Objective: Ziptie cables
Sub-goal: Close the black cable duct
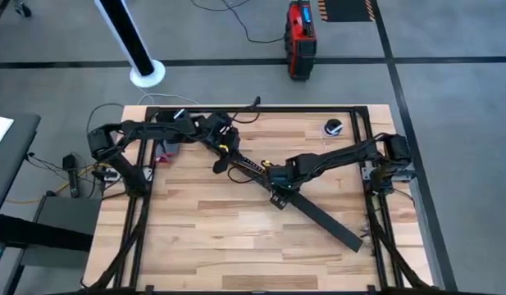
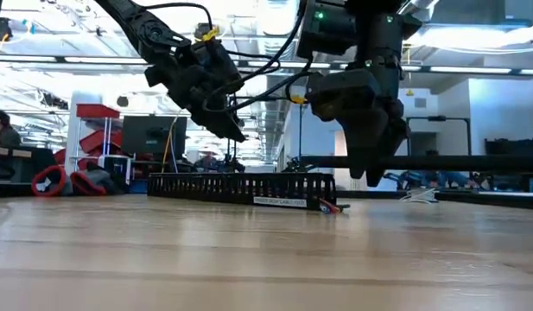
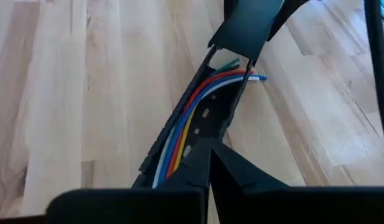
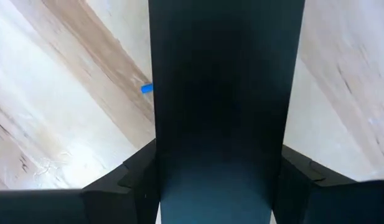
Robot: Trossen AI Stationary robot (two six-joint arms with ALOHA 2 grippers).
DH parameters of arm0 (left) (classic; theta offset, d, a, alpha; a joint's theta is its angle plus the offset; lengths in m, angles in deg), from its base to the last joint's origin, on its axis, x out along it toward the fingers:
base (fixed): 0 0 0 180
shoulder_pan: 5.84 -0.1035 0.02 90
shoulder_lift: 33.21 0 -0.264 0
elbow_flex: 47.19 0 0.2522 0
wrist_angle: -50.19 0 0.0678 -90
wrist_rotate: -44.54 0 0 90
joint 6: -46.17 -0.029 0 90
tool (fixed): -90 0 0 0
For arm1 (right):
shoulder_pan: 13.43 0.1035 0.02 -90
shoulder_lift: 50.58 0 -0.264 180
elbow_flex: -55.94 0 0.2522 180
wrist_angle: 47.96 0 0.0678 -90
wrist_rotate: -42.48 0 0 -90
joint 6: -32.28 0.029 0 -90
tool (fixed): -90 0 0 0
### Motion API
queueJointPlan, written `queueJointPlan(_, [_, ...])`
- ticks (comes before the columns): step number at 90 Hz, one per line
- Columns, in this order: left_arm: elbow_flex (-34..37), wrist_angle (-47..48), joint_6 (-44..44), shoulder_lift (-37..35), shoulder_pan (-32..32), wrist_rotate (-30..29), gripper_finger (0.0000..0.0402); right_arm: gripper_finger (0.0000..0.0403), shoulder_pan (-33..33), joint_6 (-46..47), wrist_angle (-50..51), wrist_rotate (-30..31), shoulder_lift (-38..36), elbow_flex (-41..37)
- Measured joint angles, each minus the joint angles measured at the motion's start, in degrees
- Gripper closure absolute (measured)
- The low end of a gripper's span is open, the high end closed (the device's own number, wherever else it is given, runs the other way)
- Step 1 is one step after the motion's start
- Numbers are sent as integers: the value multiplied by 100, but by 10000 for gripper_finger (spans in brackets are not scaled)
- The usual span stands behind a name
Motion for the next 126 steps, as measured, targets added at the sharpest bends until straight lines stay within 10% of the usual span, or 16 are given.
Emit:
queueJointPlan(70, [84,628,-246,0,-107,-248,401,200,-106,-185,-108,-2,0,-4])
queueJointPlan(126, [944,-185,8,4,-847,-1529,401,200,-210,-136,-146,-157,2,162])
